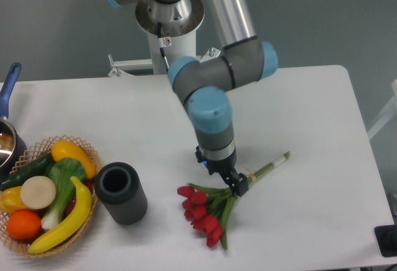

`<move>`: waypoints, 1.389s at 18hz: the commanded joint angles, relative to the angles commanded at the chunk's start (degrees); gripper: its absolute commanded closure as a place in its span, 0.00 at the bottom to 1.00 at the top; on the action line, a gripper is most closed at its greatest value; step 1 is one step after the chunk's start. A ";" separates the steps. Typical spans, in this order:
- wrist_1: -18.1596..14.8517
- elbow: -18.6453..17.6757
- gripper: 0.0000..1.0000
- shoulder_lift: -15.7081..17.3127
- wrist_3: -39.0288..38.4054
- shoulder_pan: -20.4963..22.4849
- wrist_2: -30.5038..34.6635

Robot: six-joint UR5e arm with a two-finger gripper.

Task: Place the flowers on the table

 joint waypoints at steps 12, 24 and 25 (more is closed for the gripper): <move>-13.87 3.25 0.00 12.66 14.38 9.58 -10.39; -15.65 0.00 0.00 16.10 24.87 14.69 -12.76; -15.65 0.00 0.00 16.10 24.87 14.60 -12.68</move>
